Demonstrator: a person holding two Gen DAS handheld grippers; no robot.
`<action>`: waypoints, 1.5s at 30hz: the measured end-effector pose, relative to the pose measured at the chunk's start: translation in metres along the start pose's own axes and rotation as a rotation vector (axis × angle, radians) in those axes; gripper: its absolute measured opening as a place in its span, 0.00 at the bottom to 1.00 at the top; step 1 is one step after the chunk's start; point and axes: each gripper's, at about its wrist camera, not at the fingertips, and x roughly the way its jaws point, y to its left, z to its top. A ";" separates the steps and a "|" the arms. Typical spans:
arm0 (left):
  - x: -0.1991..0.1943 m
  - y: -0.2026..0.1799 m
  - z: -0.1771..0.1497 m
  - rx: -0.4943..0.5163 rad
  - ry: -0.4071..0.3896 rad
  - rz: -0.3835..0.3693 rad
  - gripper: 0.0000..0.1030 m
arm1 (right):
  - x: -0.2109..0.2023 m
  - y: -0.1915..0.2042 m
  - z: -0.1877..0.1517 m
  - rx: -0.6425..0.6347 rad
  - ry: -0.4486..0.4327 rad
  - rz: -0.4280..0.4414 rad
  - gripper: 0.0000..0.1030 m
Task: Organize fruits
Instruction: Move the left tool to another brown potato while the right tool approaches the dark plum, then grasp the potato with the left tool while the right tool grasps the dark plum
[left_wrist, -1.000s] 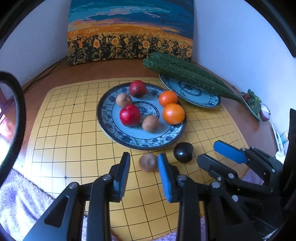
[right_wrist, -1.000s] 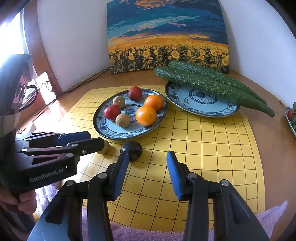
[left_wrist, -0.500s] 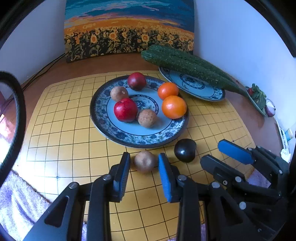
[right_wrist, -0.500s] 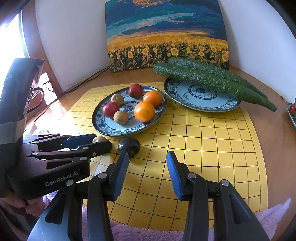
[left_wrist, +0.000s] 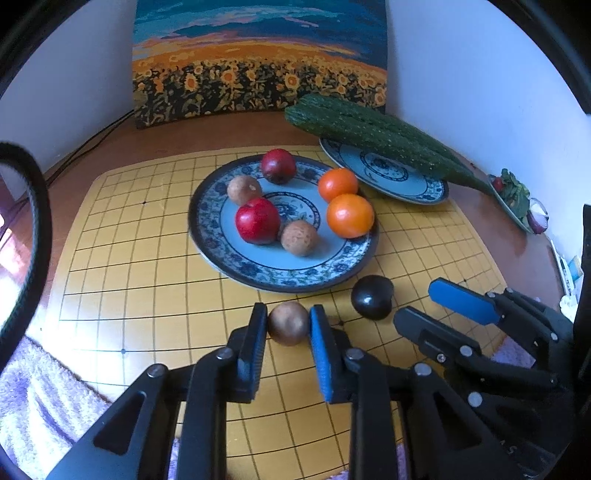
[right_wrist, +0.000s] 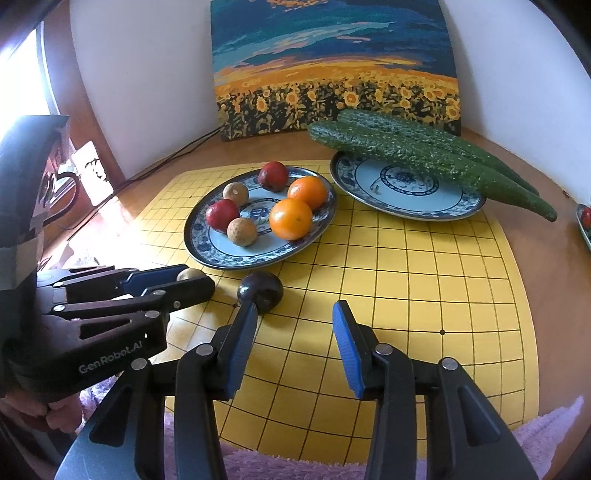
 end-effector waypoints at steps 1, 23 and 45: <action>-0.001 0.002 0.000 -0.004 -0.001 0.002 0.24 | 0.000 0.001 0.000 -0.002 0.000 0.000 0.43; -0.015 0.025 -0.005 -0.063 -0.026 0.017 0.24 | 0.007 0.018 0.001 -0.023 0.026 0.007 0.43; -0.017 0.033 -0.008 -0.098 -0.038 0.015 0.24 | 0.022 0.025 0.004 -0.017 0.047 -0.026 0.42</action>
